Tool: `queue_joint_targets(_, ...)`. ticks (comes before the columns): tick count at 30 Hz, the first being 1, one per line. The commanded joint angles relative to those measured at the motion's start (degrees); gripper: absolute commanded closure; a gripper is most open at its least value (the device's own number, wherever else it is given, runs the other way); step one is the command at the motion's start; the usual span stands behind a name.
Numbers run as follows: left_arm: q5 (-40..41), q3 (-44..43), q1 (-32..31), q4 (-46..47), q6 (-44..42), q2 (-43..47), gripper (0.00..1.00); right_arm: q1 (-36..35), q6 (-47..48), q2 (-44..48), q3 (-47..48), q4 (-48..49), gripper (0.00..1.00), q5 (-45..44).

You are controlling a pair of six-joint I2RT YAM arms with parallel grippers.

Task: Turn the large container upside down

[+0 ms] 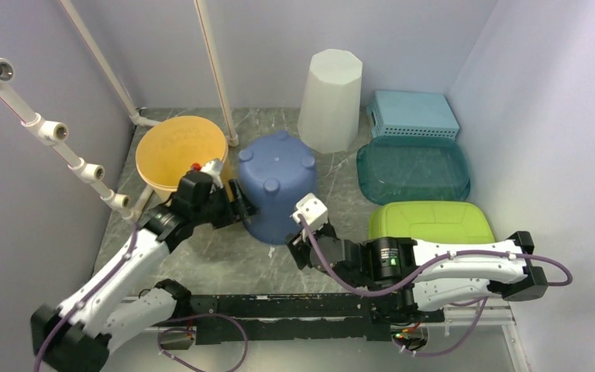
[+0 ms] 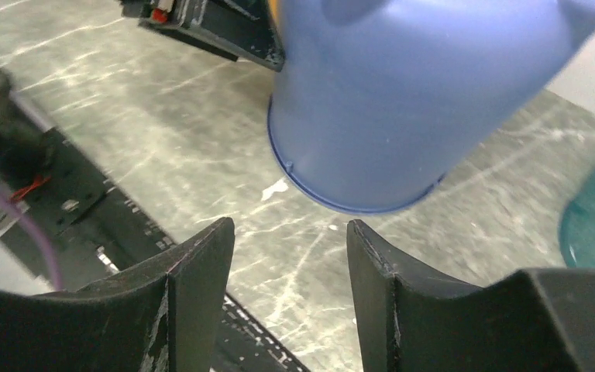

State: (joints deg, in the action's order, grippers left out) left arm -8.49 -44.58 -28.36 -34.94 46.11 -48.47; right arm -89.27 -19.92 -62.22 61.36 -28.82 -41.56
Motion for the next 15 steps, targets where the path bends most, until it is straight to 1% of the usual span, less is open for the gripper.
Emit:
queue_joint_targets(1,-4.6,-3.2,-1.1,18.0,-1.0,-9.7,0.25,4.2,-11.0,2.5,-0.1,-6.0,0.41,-6.8)
queue_joint_targets(3,-4.9,-6.2,-2.5,19.6,-2.1,-14.7,0.26,7.3,-14.3,5.6,-1.9,-5.7,0.40,-5.2)
queue_joint_targets(5,-4.0,-9.5,-4.8,19.4,-3.0,-18.9,0.26,11.6,-16.3,9.5,-4.3,-4.4,0.36,-1.7)
queue_joint_targets(9,-2.7,-13.9,-10.4,19.1,-5.1,-22.7,0.25,21.8,-19.1,16.7,-9.3,-0.6,0.30,6.6)
queue_joint_targets(10,-2.0,-14.6,-11.6,17.7,-5.8,-23.0,0.26,24.4,-19.5,17.4,-9.8,-0.3,0.29,8.2)
queue_joint_targets(12,-0.2,-15.5,-12.9,13.9,-6.7,-22.3,0.28,26.8,-19.5,17.4,-9.5,-0.4,0.27,10.6)
queue_joint_targets(15,5.6,-13.8,-13.8,7.8,-6.6,-16.1,0.29,28.2,-18.2,15.1,-7.4,-1.3,0.25,13.5)
